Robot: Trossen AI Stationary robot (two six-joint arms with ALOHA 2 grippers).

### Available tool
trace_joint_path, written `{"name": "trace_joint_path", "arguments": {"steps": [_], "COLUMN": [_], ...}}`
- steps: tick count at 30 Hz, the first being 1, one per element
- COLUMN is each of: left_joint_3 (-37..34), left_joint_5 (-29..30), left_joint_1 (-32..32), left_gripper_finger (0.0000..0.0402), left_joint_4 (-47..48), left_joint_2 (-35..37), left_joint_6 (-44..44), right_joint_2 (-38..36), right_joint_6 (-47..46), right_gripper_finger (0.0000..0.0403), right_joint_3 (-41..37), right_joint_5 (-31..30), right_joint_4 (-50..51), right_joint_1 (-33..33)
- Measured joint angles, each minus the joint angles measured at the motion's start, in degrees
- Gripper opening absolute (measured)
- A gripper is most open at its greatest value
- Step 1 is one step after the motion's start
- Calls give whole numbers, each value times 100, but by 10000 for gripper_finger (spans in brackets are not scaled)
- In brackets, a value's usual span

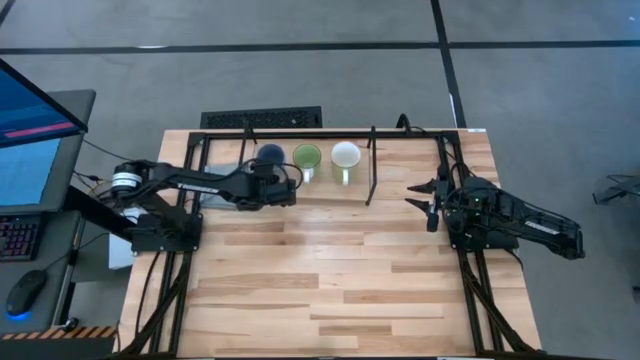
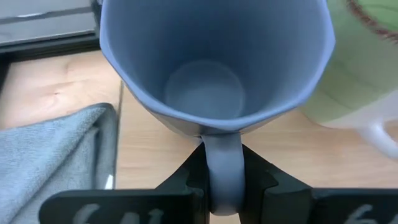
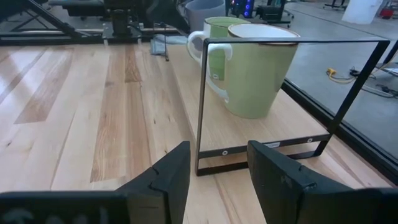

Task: Stack small to large cups/mugs on shelf
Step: Put the blue mug on the shelf

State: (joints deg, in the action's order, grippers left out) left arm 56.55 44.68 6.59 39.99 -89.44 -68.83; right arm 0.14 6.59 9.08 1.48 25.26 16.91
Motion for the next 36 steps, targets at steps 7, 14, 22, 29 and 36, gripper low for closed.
{"name": "trace_joint_path", "arguments": {"steps": [7, 14, 22, 29, 36], "left_joint_3": [2, 9, 11, 10, 7], "left_joint_5": [42, -122, -275, -351, -367], "left_joint_1": [4, 4, -11, -11, -20], "left_gripper_finger": [27, 27, 27, 27, 27], "left_joint_4": [-12, -13, -12, -20, -29], "left_joint_2": [-54, -49, -47, -51, -56], "left_joint_6": [-75, -80, -52, -47, -57], "right_joint_2": [1, 0, 0, 0, 0], "right_joint_6": [2, 2, 2, 0, 0], "right_gripper_finger": [181, 181, 182, 181, 182], "right_joint_3": [0, 0, 0, 0, 0], "right_joint_5": [0, 2, 2, 4, 4], "right_joint_4": [2, 2, 2, 2, 4], "right_joint_1": [0, 0, 0, 0, 0]}}
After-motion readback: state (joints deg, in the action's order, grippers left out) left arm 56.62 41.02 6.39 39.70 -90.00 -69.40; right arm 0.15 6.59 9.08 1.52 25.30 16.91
